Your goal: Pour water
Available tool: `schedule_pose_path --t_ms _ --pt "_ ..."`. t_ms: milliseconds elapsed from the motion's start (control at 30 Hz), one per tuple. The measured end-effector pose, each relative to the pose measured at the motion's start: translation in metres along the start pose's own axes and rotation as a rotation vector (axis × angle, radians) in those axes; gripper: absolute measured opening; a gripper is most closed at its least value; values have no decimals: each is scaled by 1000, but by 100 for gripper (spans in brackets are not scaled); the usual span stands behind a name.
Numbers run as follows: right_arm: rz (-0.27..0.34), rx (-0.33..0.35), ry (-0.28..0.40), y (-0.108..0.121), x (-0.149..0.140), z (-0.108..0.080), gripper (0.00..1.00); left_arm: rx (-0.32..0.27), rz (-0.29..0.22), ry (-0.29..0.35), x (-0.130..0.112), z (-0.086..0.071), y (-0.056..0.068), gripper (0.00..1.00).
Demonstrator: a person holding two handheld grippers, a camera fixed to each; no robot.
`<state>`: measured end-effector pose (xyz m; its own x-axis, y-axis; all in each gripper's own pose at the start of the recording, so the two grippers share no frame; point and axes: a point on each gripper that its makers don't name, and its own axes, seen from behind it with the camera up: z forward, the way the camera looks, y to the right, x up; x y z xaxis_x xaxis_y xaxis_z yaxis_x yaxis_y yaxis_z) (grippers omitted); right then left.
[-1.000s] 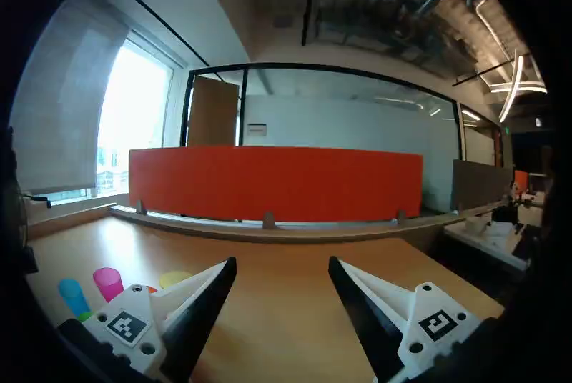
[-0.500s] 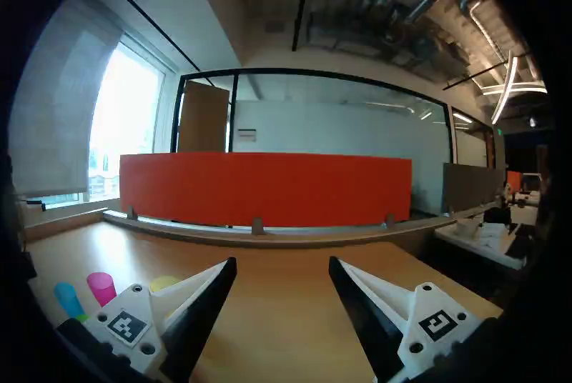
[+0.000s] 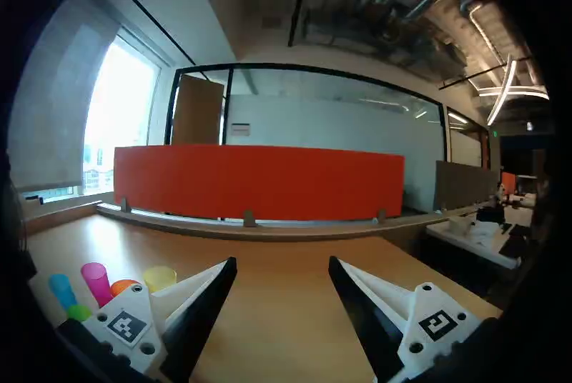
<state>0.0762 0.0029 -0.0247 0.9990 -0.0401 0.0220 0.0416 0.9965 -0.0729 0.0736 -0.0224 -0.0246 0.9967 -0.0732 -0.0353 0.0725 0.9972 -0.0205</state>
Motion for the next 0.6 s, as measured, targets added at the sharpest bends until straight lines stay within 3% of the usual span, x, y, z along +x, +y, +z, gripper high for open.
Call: schedule_pose_path --t_ms 300,600 --pt "1 -28 21 6 14 0 100 15 32 -4 -16 3 -1 92" --pt "12 -37 19 8 10 0 100 17 48 -1 -25 4 4 93"
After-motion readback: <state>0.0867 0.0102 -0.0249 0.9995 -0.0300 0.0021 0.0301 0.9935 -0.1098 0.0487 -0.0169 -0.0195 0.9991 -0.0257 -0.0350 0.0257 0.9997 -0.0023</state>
